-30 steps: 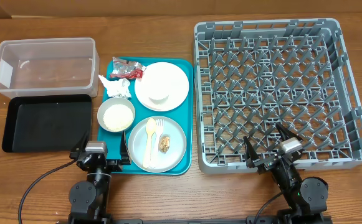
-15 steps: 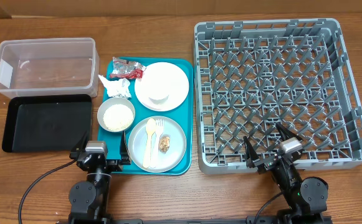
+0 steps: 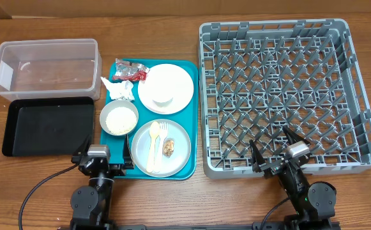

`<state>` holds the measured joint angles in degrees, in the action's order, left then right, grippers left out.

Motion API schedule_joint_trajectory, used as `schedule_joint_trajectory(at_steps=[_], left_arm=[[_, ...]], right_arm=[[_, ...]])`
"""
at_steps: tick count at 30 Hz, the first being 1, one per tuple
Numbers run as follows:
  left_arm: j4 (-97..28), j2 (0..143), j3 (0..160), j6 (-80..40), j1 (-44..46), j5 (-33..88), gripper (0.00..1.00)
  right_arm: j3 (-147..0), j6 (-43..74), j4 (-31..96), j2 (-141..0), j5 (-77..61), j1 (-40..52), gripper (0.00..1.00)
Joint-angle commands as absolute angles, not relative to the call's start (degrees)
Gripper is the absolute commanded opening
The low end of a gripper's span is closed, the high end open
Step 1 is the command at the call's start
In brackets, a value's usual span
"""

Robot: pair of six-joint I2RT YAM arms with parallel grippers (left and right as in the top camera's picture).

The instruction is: Sort waste into correct bins and load items into the dishwasher rack

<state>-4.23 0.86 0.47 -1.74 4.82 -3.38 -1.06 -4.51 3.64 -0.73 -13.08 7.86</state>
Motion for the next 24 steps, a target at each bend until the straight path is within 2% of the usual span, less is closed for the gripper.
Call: schedule_joint_trajectory(at_steps=[1, 15, 19, 22, 24], left_arm=[[-4.1, 0.4, 0.3, -2.8, 4.5, -2.9, 1.0], [-4.0, 0.4, 0.3, 0.0, 4.5, -4.4, 1.0], [-3.6, 0.4, 0.3, 0.1, 4.5, -4.6, 1.0], [-2.5, 0.4, 0.3, -0.3, 4.5, -4.1, 1.0], [-1.3, 0.4, 0.3, -2.0, 4.5, 1.5, 1.0]], right_arm=[[-0.4, -4.5, 3.3, -0.2, -12.7, 7.6, 1.0], [-0.5, -3.6, 2.6, -0.2, -18.3, 7.6, 1.0], [-3.0, 9.0, 3.5, -0.2, -18.1, 7.6, 1.0], [-7.7, 12.6, 7.3, -1.4, -18.1, 7.6, 1.0], [-12.7, 13.2, 12.8, -3.5, -18.1, 7.6, 1.0]])
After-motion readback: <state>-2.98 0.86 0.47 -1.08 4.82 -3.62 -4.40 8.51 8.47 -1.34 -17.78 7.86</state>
